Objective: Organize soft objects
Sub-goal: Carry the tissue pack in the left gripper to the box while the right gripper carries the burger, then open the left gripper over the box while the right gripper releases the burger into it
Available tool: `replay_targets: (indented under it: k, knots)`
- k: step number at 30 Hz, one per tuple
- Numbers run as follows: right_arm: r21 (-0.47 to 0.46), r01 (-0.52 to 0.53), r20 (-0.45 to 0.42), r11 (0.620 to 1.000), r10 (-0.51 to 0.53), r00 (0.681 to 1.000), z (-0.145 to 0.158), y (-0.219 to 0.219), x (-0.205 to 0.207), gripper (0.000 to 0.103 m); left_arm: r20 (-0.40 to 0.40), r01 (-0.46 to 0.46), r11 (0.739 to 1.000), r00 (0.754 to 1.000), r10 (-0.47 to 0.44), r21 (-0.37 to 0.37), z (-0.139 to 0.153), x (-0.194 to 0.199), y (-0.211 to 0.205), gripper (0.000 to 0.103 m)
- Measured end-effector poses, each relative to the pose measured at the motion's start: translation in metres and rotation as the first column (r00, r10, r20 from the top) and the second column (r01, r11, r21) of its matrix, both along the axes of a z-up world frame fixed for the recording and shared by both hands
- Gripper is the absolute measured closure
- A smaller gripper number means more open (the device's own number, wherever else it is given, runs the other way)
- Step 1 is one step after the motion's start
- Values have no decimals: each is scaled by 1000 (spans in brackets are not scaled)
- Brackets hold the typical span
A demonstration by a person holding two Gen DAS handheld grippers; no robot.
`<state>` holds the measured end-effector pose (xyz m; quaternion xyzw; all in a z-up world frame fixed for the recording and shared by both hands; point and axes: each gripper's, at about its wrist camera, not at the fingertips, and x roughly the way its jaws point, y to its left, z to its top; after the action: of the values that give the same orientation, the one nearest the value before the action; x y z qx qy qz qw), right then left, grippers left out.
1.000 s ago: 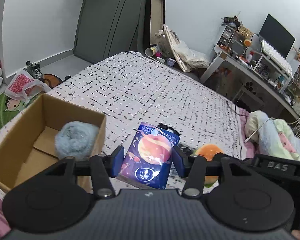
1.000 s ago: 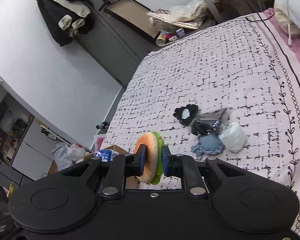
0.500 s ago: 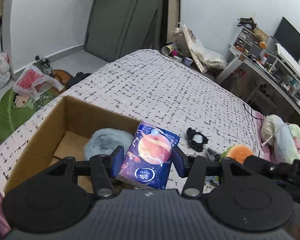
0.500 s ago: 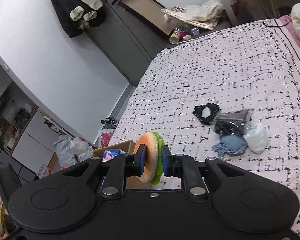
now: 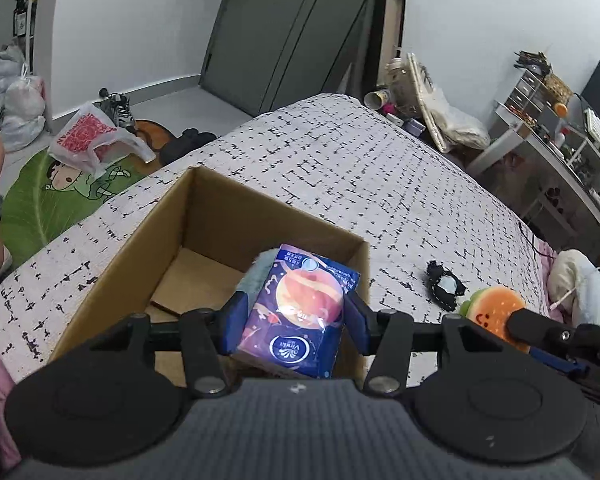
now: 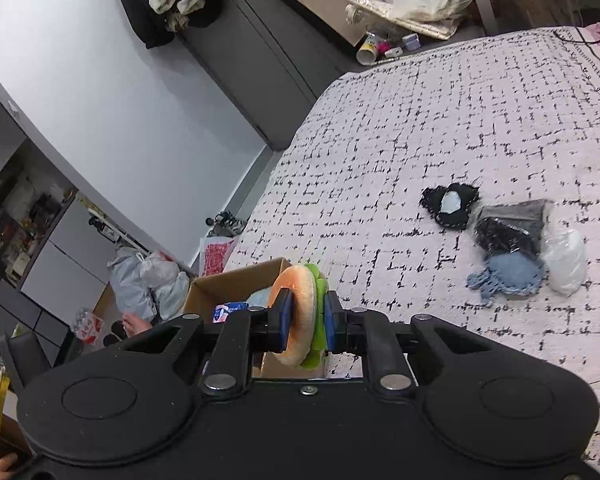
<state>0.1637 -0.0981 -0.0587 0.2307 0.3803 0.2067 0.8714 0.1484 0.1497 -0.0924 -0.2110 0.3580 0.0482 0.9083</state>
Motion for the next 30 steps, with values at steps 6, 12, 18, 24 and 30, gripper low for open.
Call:
replay_targets:
  k: [6, 12, 18, 24, 30]
  knots:
    - [8, -29, -7, 1000, 29, 1000, -2, 17, 2, 86, 17, -26, 1000, 1000, 26, -10, -5, 0, 6, 51]
    - [11, -50, -25, 999, 51, 998, -8, 34, 4, 86, 50, -58, 998, 997, 59, -13, -3, -3, 11, 45]
    - [25, -80, -25, 996, 81, 996, -5, 47, 3, 86, 69, -104, 995, 992, 104, -8, 6, -9, 17, 35]
    - [24, -127, -27, 992, 127, 991, -6, 60, -3, 86, 61, -120, 993, 991, 119, 8, 9, -14, 21, 30]
    - [23, -164, -66, 986, 165, 984, -4, 65, -8, 69, 28, -151, 989, 988, 150, 4, 8, -13, 25, 28]
